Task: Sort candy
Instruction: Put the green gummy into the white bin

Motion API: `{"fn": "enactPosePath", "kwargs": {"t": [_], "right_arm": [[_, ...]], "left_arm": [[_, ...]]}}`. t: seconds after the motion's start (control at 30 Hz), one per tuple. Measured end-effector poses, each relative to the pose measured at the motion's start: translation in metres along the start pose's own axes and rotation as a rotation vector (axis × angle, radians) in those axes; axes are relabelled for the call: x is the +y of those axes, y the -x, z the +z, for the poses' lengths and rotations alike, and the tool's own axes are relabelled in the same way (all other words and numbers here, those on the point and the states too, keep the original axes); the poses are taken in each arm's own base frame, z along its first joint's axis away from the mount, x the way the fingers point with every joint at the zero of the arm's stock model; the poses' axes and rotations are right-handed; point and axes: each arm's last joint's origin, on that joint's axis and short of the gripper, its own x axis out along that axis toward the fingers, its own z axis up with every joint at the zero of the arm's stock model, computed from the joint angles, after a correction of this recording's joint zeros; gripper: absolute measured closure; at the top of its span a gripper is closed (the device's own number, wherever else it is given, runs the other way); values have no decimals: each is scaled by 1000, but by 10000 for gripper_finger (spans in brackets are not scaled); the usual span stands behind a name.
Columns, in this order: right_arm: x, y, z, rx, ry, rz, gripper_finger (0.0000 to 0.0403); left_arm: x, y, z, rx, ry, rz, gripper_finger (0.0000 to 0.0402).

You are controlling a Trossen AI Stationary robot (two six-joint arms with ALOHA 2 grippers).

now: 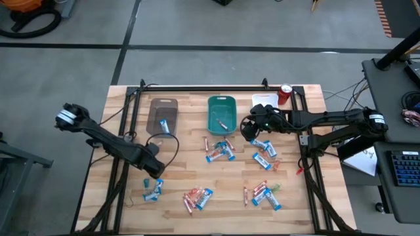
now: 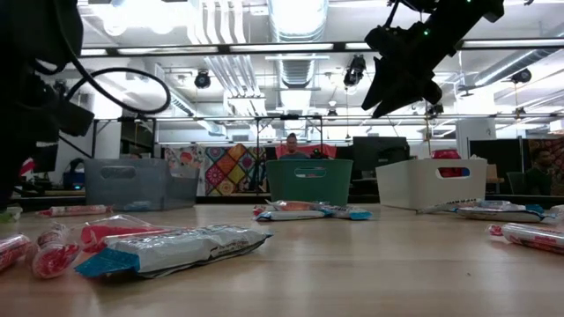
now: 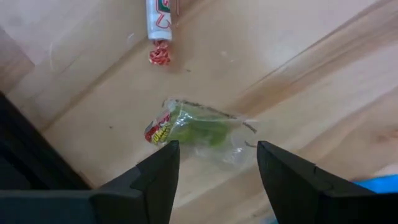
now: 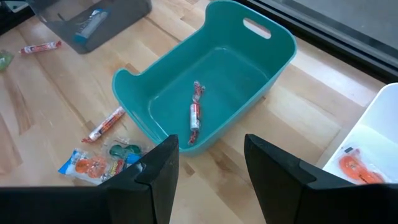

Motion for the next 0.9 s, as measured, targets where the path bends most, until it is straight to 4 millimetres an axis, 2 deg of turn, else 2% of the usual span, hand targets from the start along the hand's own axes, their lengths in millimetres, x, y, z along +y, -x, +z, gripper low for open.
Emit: {"fn": "enactPosePath", "kwargs": {"t": [0.27,0.53,0.67,0.9], "right_arm": [[0,0,0,0,1,0,229],[0,0,0,0,2,-1,229],[0,0,0,0,2,-2,229],[0,0,-1,1,23,-2,229]], "left_arm": [[-7,-13,0,7,-15,53,209],[-11,-16,1,8,-16,62,221],[-12,-16,1,6,-15,49,268],[-12,-14,1,4,-20,41,384]]}}
